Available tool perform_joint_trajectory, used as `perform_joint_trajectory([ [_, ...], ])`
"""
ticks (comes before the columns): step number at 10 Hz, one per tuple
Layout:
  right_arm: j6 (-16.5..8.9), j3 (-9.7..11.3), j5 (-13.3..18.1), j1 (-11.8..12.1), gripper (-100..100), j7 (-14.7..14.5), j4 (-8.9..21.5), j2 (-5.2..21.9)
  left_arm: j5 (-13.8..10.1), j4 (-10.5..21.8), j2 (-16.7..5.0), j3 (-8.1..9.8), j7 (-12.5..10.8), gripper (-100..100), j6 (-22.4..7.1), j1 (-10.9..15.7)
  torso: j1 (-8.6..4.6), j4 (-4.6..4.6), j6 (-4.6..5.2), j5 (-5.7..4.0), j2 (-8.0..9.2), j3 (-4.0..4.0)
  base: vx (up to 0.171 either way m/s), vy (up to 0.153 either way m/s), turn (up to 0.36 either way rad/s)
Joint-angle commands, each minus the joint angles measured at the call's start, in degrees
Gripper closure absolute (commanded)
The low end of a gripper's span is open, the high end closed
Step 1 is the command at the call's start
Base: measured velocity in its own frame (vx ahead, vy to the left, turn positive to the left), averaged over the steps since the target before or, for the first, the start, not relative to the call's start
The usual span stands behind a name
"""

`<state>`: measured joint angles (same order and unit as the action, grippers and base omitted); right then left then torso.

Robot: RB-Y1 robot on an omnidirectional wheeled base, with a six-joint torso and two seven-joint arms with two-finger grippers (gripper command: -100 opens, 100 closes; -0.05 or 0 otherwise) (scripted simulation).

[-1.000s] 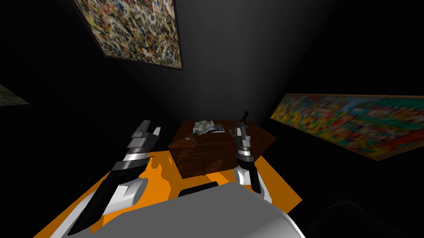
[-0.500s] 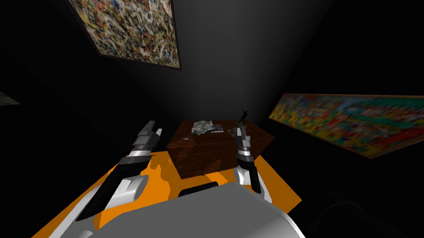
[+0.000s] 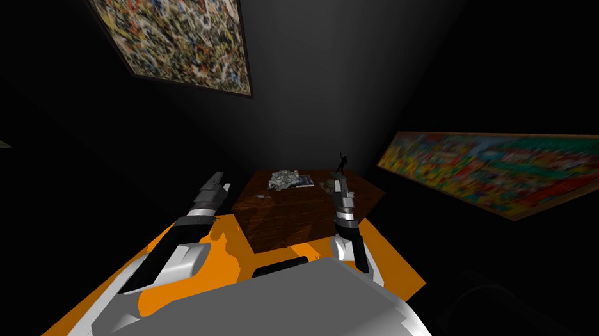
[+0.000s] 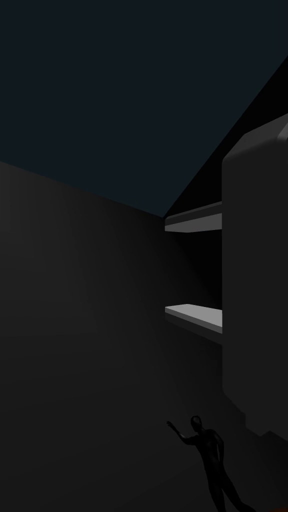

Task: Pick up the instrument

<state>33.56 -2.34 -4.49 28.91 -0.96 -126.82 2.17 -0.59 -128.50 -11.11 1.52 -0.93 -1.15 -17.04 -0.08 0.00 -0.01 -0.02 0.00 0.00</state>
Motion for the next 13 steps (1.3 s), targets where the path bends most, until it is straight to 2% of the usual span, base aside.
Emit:
perform_joint_trajectory([
  [1, 0.0, 0.0, 0.0, 0.0, 0, 0.0, 0.0, 0.0, -0.01, -0.35, -0.03, 0.05, 0.14, -100, -2.14, 0.27, 0.0, 0.0, 0.0, 0.0, 0.0, 0.0, 0.0, -0.011, 0.005],
  [2, 0.0, 0.0, 0.0, 0.0, 0, 0.0, 0.0, 0.0, -0.3, 0.29, -0.48, 0.54, 0.84, -100, -4.18, 1.57, 0.03, 0.0, 0.0, 0.01, 0.0, 0.0, 0.002, -0.026, -0.042],
  [3, 0.0, 0.0, 0.0, 0.0, 0, 0.0, 0.0, 0.0, -0.3, 0.29, -0.48, 0.54, 0.84, -100, -5.92, 1.57, 0.0, 0.0, 0.01, 0.0, -0.02, -0.01, 0.003, -0.026, -0.028],
  [4, 0.0, 0.0, 0.0, 0.0, 0, 0.0, 0.0, 0.0, -0.3, 0.29, -0.48, 0.54, 0.84, -100, -6.45, 1.57, 0.0, 0.0, 0.0, 0.0, -0.02, -0.01, 0.0, -0.013, 0.002],
  [7, 0.0, 0.0, 0.0, 0.0, 0, 0.0, 0.0, 0.0, -0.84, 1.7, -1.39, 1.53, 2.31, -100, -12.16, 4.21, -0.02, 0.0, 0.0, 0.0, -0.02, -0.01, 0.003, -0.03, -0.043],
  [9, 0.0, 0.0, 0.0, 0.0, 0, 0.0, 0.0, 0.0, -0.84, 1.7, -1.39, 1.53, 2.31, -100, -15.26, 4.21, -0.03, 0.0, 0.0, -0.01, -0.01, -0.01, 0.001, -0.024, -0.01],
  [10, 0.0, 0.0, 0.0, 0.0, 0, 0.0, 0.0, 0.0, -1.1, 2.49, -1.86, 2.02, 3.08, -100, -17.13, 5.53, 0.01, 0.0, -0.01, 0.0, 0.0, 0.0, 0.003, -0.025, -0.05],
  [11, 0.0, 0.0, 0.0, 0.0, 0, 0.0, 0.0, 0.0, -1.1, 2.49, -1.86, 2.02, 3.08, -100, -18.82, 5.53, 0.0, 0.0, 0.01, 0.0, -0.02, -0.01, 0.005, -0.024, -0.036],
  [12, 0.0, 0.0, 0.0, 0.0, 0, 0.0, 0.0, 0.0, -1.1, 2.49, -1.86, 2.02, 3.08, -100, -19.74, 5.53, 0.0, -0.01, -0.01, 0.0, -0.02, -0.01, 0.004, -0.014, 0.002],
  [13, 0.0, 0.0, 0.0, 0.0, 0, 0.0, 0.0, 0.0, -1.34, 3.33, -2.34, 2.5, 3.87, -100, -21.66, 6.86, 0.03, 0.0, -0.01, 0.0, -0.01, -0.01, 0.01, -0.031, -0.047],
])
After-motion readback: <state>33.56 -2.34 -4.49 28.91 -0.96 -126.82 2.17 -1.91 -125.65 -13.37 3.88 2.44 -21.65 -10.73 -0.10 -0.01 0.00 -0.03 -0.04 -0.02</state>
